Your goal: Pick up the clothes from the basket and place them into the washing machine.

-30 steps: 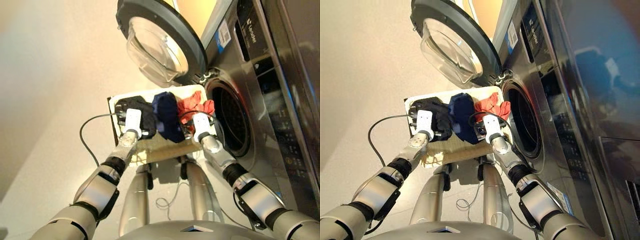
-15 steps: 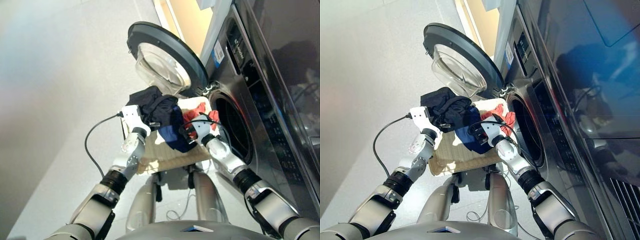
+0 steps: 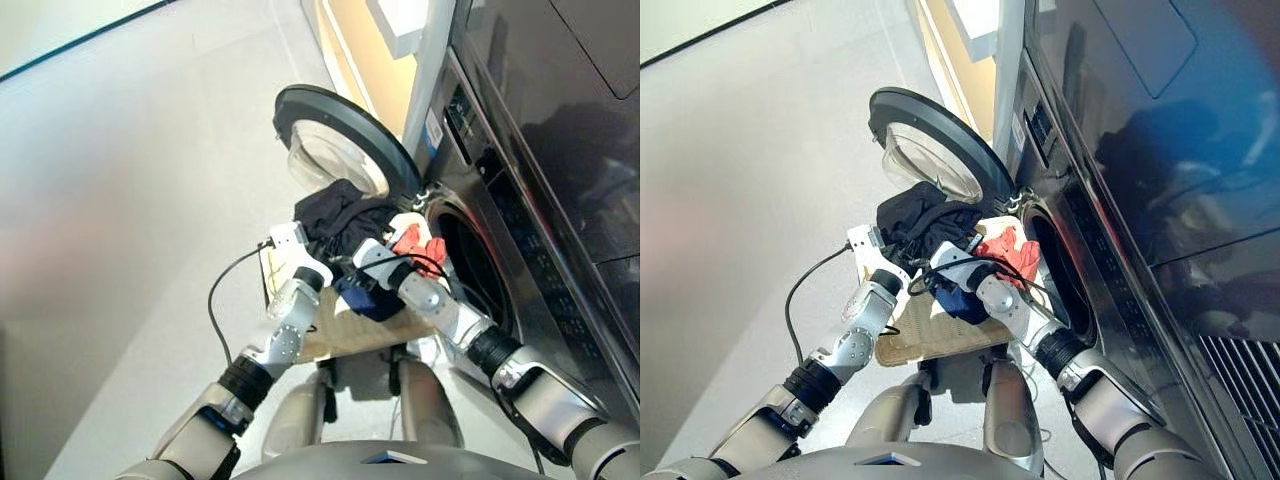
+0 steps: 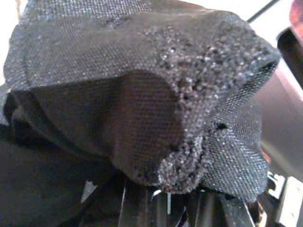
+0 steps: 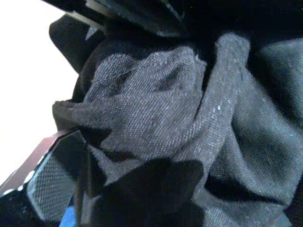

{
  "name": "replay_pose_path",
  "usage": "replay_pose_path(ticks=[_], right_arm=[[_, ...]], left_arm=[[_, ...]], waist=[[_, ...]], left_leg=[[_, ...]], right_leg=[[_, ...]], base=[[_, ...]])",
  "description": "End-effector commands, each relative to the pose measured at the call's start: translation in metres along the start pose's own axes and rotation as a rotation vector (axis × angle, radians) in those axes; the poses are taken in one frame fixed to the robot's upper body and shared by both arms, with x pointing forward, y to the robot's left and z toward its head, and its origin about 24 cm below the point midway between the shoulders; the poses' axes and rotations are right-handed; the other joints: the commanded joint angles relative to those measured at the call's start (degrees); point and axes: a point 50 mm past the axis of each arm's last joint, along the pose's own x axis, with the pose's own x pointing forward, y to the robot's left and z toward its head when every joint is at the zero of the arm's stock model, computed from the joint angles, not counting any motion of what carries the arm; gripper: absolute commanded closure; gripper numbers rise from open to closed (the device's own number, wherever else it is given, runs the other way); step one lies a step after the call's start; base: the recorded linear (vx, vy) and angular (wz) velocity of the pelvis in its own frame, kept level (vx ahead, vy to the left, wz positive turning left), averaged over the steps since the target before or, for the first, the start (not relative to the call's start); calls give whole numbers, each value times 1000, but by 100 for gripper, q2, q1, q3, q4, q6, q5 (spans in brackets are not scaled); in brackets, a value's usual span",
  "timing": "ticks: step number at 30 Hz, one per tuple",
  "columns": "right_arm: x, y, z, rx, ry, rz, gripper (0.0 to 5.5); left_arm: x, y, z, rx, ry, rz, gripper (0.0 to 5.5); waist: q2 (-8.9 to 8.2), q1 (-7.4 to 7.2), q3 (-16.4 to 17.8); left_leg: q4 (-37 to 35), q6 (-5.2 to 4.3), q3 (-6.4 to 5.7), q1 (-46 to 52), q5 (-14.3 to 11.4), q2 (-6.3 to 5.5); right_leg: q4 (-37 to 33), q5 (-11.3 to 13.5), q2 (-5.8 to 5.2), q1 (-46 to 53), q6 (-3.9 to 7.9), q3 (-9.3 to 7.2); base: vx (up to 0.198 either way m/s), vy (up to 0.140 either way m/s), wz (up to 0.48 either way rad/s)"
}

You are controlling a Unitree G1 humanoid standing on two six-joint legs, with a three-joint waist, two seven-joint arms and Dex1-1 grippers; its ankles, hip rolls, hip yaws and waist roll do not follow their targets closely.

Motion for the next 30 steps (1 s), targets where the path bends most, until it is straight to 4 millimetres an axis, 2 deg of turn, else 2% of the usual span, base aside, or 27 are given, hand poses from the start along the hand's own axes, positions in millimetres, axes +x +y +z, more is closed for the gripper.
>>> replay_pose_path(ticks=[1,2,3,10,11,12,13,19,21,22,23,25,26,27,28,30], right_arm=[[22,3,37,-47,-166,-13,0],[21,3,34,-52,-152,-18,291],[21,3,31,-37,-137,-29,550],[8,13,8,66,-33,-66,550],[4,15,2,92,-12,-80,550],[4,16,2,92,-11,-80,550],[-2,20,-5,120,20,-91,550],[-18,29,-20,181,86,-132,550],[-26,32,-26,228,113,-174,550],[-26,32,-26,228,113,-174,550],[-28,24,-21,269,88,-271,550],[-42,22,-27,311,111,-313,550],[-43,22,-27,311,112,-313,550],[-39,38,-45,485,228,-332,550],[-37,24,-29,514,89,-366,550],[-51,19,-55,617,207,-507,550]], left_arm=[[3,-37,8,-29,-38,-220,550],[1,-37,6,-29,-28,-221,550],[0,-36,6,-32,-26,-217,550],[-7,-26,4,-43,-12,-181,550],[-8,-24,4,-49,-14,-170,457],[-8,-24,4,-49,-13,-170,326],[-11,-19,4,-57,-17,-151,0],[-18,-3,7,-81,-57,-70,0],[-24,13,11,-97,-98,17,0],[-24,13,11,-97,-98,17,0],[-30,29,14,-93,-139,116,0],[-36,43,18,-72,-167,198,0],[-36,43,18,-72,-167,198,0],[-39,55,19,23,-153,261,0],[-43,66,17,71,-137,314,0],[-53,85,19,204,-121,403,0]], waist=[[-417,99,-261],[-417,105,-293],[-423,108,-328],[-523,89,-519],[-545,75,-535],[-545,75,-532],[-586,62,-571],[-702,42,-642],[-770,35,-680],[-770,35,-680],[-806,30,-695],[-834,-14,-686],[-833,-12,-687],[-880,-1,-687],[-884,18,-667],[-904,31,-634]], left_leg=[[3,-83,92,437,-347,-289],[-38,-87,84,481,-334,-283],[-89,-92,73,525,-316,-284],[-364,-119,52,873,-235,-269],[-386,-124,57,919,-229,-269],[-390,-124,57,926,-228,-269],[-406,-126,63,982,-232,-251],[-453,-140,70,1147,-250,-218],[-469,-146,97,1210,-265,-183],[-469,-146,97,1212,-265,-183],[-477,-146,121,1229,-268,-167],[-479,-144,143,1241,-271,-146],[-479,-144,144,1242,-272,-146],[-481,-155,142,1244,-268,-130],[-481,-155,142,1267,-280,-125],[-477,-158,141,1243,-281,-114]], right_leg=[[-1288,102,-95,1056,659,54],[-1333,113,-88,1098,664,50],[-1381,128,-81,1138,671,43],[-1549,133,-6,1473,682,-26],[-1572,131,1,1519,682,-36],[-1573,130,1,1526,682,-37],[-1587,122,19,1586,686,-55],[-1616,104,51,1738,692,-67],[-1616,78,67,1795,704,-77],[-1616,77,67,1797,704,-76],[-1616,73,83,1806,708,-70],[-1616,73,96,1801,711,-52],[-1616,73,97,1803,711,-52],[-1616,67,117,1809,698,-59],[-1616,59,125,1828,698,-66],[-1616,66,130,1816,698,-88]], base=[[0,0,0],[0,0,0],[0,0,0],[41,-13,23],[0,0,0],[0,0,0],[0,0,0],[29,0,69],[0,0,0],[0,0,0],[0,0,0],[0,0,0],[0,0,0],[0,0,0],[0,0,0],[0,0,0]])
